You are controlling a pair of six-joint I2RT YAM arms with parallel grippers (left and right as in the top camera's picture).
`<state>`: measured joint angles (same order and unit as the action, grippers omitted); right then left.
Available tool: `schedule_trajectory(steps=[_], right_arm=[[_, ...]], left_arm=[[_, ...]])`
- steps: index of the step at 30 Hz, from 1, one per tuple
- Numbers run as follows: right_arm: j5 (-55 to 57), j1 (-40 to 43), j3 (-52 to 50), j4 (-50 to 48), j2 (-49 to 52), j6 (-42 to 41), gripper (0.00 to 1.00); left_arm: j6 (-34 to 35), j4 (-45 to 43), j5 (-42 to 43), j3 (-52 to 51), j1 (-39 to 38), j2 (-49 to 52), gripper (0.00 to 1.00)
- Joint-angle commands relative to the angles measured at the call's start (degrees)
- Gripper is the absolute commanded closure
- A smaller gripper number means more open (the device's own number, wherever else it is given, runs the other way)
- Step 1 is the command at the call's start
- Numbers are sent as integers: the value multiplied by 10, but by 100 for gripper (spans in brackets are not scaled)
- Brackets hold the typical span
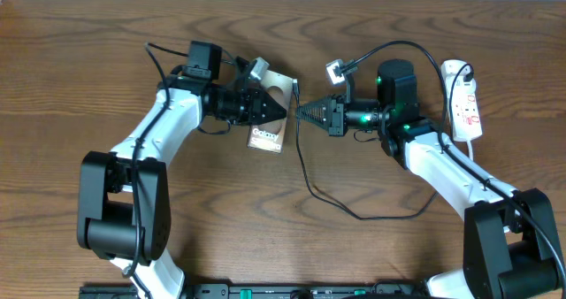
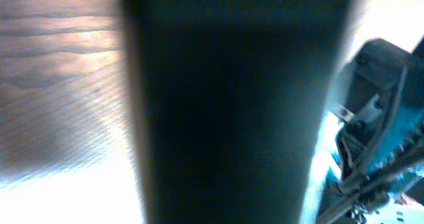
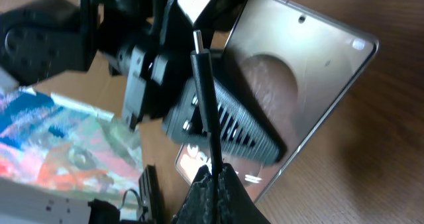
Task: Plug charger to phone and switch on socket
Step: 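Bring the cable tip with the right gripper toward the phone's bottom port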
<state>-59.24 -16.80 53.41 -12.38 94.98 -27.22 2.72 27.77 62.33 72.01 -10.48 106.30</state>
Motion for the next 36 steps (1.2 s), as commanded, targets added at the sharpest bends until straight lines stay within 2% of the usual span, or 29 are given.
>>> schedule_trajectory(steps=[1,11,22,29,36], right_arm=[[19,-4,2,-5,-2,-41,99],[69,-23,2,-12,-2,-40,99],[86,-29,2,-42,-2,-40,99],[121,-46,2,-42,-2,-40,93],[166,-62,2,-41,-2,-40,99]], left_arm=[[-10,-10,57,0,-7,-14,92],[-10,-26,66,0,-47,-14,93],[-10,-33,89,0,-55,-14,92],[-10,-33,89,0,-55,-14,93],[-10,-33,89,0,-55,-14,93]])
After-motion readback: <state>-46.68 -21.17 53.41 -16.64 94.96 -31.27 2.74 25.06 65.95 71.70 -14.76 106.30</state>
